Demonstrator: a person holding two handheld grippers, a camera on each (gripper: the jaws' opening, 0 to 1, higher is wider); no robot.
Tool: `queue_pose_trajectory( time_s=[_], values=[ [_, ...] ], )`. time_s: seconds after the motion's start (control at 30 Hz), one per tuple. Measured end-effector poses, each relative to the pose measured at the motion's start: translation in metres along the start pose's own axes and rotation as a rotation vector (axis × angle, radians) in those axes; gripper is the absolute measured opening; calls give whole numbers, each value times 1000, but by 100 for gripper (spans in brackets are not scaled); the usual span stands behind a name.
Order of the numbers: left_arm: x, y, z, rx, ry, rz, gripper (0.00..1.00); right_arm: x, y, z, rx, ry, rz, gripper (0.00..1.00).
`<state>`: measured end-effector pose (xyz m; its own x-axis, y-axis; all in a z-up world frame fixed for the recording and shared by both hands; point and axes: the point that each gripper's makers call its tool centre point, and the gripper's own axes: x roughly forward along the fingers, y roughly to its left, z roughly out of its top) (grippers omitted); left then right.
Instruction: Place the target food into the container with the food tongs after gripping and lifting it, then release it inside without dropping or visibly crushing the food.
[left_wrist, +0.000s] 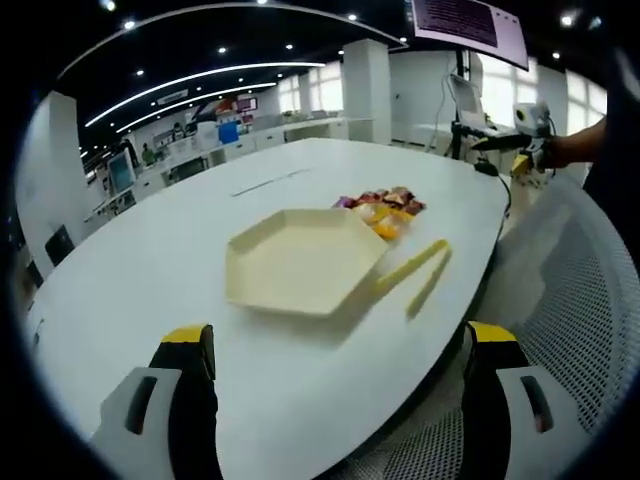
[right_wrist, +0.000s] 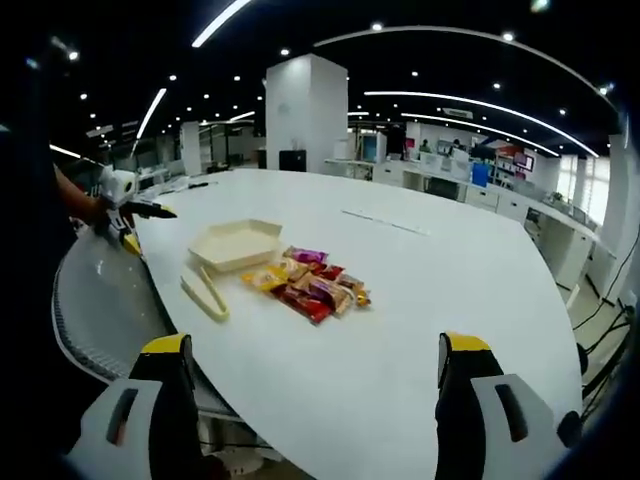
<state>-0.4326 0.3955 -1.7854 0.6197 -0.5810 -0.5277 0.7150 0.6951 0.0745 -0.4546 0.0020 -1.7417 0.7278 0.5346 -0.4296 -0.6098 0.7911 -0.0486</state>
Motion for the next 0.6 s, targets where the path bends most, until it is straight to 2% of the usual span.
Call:
queue_pose_trajectory(
  time_s=[0.6],
  values=[
    [-1,-2,-5,7,33,-10,98,3,0,-1,22,-6,-4,100]
  ],
)
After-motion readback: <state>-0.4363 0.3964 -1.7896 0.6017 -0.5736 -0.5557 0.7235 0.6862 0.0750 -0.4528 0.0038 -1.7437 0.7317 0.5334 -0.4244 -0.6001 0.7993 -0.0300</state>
